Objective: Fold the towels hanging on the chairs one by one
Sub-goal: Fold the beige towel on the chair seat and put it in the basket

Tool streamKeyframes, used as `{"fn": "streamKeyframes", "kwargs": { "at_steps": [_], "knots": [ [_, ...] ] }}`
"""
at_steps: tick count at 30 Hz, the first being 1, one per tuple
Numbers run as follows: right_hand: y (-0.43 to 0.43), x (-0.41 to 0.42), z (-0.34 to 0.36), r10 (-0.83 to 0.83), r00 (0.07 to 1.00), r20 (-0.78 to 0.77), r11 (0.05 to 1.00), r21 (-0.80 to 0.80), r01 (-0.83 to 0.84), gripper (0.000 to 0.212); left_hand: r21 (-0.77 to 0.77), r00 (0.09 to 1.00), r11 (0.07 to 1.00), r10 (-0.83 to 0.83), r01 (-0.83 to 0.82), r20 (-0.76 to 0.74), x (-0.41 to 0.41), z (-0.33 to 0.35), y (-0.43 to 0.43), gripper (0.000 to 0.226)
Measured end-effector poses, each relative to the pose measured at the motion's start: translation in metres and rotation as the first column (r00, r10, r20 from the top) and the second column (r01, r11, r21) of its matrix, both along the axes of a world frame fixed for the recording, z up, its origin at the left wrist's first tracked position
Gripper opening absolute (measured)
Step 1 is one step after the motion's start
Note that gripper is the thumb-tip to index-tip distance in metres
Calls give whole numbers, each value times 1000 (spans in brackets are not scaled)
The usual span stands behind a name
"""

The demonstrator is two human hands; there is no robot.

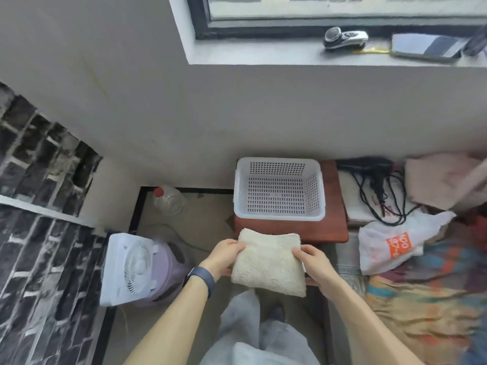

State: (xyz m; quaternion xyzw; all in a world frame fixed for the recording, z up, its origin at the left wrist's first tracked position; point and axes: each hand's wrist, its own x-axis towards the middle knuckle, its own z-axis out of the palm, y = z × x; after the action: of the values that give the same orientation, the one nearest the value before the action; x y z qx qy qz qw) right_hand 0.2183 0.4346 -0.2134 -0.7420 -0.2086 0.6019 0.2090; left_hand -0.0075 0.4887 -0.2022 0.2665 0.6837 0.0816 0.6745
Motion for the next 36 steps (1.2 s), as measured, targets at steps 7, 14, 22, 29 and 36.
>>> {"fn": "streamKeyframes", "kwargs": {
  "at_steps": [7,14,22,29,36],
  "knots": [
    [109,21,-21,-15,996,83,998,54,11,22,-6,999,1000,-30,30,18,22,-28,116,26],
    [194,36,-68,-19,987,158,998,61,9,35,69,981,985,-151,160,-120,48,-70,195,66],
    [229,37,-123,107,975,193,987,-140,-81,72,198,785,903,-202,380,-586,46,-90,198,51],
    [232,28,-146,138,970,199,985,-134,-112,54,142,855,944,-198,299,-480,39,-122,203,53],
    [222,15,-157,215,946,242,974,-124,-190,60,160,845,921,-244,356,-475,33,-128,201,59]
  ]
}}
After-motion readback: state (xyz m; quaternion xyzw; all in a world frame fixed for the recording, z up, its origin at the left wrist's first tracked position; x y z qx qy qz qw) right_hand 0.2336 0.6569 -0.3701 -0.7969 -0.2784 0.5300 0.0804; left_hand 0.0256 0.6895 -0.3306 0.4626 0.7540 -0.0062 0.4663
